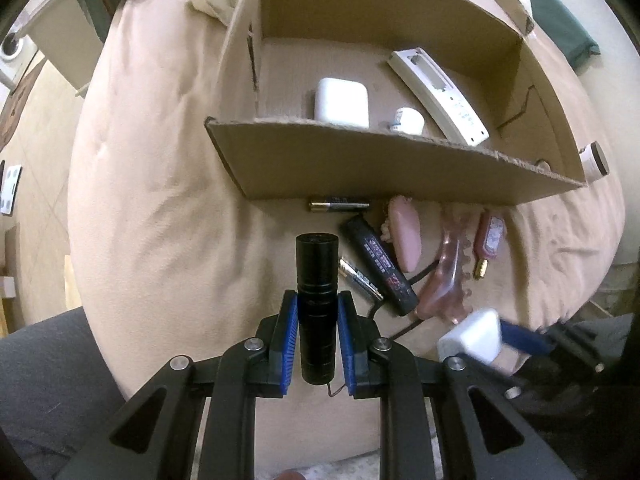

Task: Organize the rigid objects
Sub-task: 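Grasp the black flashlight with the left tool while the right tool grasps the white charger block, then lower the flashlight and charger into the box and open both tools, then withdraw both tools from the box toward the remaining items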

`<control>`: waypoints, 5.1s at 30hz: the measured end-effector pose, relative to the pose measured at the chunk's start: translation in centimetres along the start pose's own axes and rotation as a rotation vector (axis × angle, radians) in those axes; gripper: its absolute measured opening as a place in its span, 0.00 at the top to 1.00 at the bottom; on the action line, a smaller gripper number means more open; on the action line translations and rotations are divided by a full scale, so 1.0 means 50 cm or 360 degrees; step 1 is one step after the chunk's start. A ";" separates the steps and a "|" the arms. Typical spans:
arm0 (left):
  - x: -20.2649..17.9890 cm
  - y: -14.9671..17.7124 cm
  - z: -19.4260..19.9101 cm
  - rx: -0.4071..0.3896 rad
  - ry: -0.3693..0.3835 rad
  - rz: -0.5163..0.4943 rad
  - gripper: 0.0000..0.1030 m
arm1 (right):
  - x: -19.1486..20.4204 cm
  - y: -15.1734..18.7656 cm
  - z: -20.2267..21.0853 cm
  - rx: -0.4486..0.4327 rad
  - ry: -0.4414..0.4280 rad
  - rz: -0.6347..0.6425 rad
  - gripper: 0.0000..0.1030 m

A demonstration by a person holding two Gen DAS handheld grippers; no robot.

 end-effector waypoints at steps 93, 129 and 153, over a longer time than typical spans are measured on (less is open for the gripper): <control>-0.138 -0.265 0.029 -0.0413 -0.0206 -0.0328 0.72 | -0.245 -0.268 0.108 -0.0339 0.0216 -0.0166 0.57; -0.106 -0.272 0.181 -0.0555 0.0007 -0.0124 0.11 | -0.202 -0.279 0.267 -0.0863 0.0247 -0.0123 0.00; 0.040 -0.104 0.035 -0.0184 -0.0078 0.0095 0.11 | -0.143 -0.122 0.144 -0.0441 0.0014 -0.0209 0.00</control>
Point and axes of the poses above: each gripper's, at about its wrist camera, not at the fingertips, and z roughly against the way its jaws point, x to its left, y to its underside, the point moved 7 cm from there along -z, roughly the way its jaws point, and after that the axes turned 12 degrees about z, right-handed, at the moved point
